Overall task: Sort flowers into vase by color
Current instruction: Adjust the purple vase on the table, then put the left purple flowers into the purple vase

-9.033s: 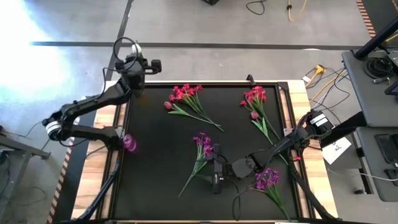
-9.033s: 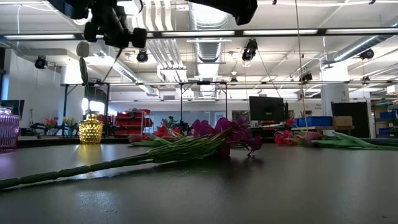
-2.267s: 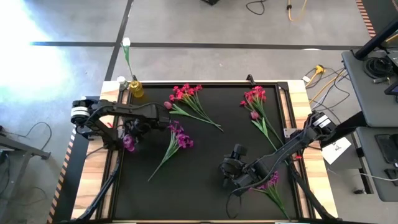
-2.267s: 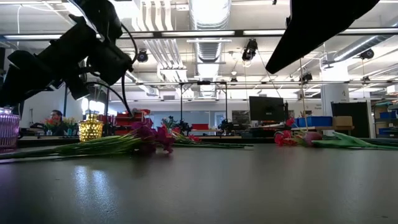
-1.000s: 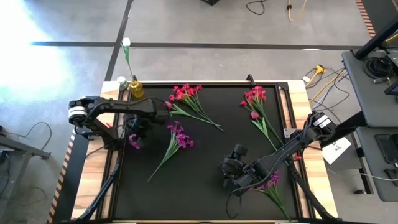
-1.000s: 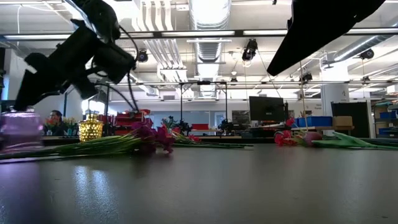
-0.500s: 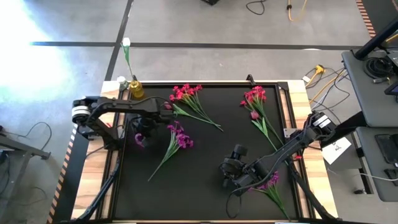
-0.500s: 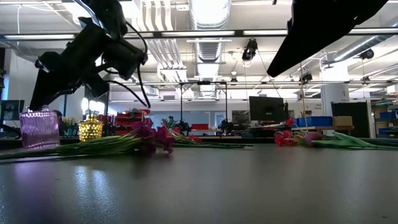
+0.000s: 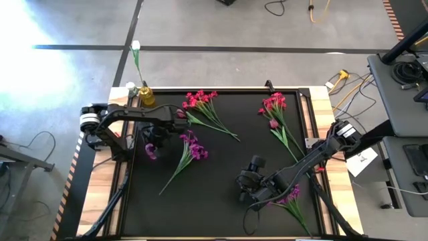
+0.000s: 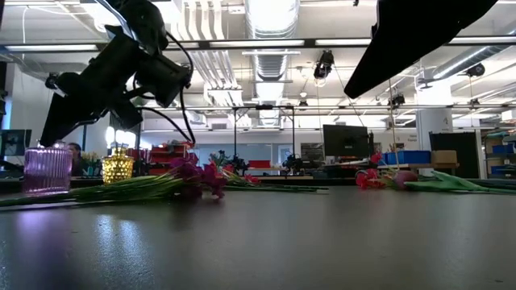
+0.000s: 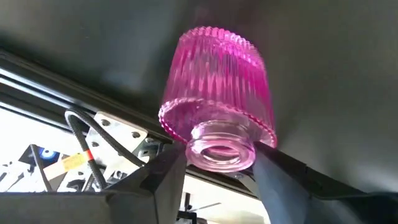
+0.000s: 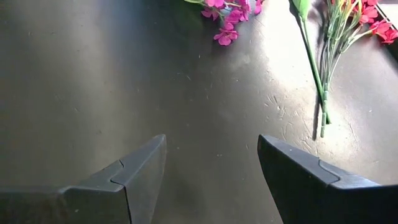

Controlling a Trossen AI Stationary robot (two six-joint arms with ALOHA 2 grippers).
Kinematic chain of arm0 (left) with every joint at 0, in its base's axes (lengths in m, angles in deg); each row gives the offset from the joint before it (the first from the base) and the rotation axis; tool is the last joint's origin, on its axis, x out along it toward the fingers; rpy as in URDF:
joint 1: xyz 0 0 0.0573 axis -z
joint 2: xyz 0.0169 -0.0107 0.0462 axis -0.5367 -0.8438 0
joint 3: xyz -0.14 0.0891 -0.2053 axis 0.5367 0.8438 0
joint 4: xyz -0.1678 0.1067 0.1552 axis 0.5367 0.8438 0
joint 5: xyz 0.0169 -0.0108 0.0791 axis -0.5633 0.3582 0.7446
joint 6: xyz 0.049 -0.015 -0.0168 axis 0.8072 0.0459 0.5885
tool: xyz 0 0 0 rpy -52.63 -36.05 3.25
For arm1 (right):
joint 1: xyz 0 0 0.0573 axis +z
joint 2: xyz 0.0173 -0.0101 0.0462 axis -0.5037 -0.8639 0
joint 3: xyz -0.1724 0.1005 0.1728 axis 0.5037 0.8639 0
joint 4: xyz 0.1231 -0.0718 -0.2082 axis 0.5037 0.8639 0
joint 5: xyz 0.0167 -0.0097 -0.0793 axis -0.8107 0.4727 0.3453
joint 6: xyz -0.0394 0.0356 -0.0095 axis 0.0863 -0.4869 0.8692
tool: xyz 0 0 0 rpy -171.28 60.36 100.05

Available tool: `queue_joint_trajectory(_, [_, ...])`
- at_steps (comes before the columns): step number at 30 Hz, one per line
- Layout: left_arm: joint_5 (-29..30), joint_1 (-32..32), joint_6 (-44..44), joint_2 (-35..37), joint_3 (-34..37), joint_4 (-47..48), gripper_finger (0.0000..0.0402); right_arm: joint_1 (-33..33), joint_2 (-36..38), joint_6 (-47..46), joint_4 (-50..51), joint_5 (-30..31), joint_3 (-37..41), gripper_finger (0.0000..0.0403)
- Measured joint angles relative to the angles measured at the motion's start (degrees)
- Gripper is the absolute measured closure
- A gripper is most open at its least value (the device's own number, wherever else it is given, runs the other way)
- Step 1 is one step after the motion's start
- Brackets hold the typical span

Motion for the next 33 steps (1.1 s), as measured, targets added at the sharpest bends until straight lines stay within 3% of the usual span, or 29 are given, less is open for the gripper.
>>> queue_joint_trajectory(8, [0.12,0.26,-0.68,0.00,-3.17,2.40,0.0175,0.00,0.00,0.20,0.09,-0.03,0.09,0.0156])
queue_joint_trajectory(14, [0.14,3.38,-2.07,1.26,-9.30,5.40,0.0146,0.01,0.01,0.63,0.10,-0.03,0.09,0.0156])
queue_joint_trajectory(22, [4.68,16.53,-6.87,2.08,-14.66,-15.51,0.0141,0.04,0.00,0.52,0.07,-0.05,0.62,0.0156])
queue_joint_trajectory(26, [5.63,19.96,-12.33,1.06,-10.57,-24.84,0.0150,0.04,0.01,0.49,0.06,-0.12,0.83,0.0156])
queue_joint_trajectory(29, [9.99,20.11,-20.30,0.42,-6.03,-29.27,0.0161,0.04,0.00,0.49,0.03,-0.12,0.93,0.0156])
queue_joint_trajectory(33, [11.07,20.08,-26.23,0.20,-1.39,-33.49,0.0165,0.04,0.01,0.66,-0.92,-0.10,1.36,0.0156])
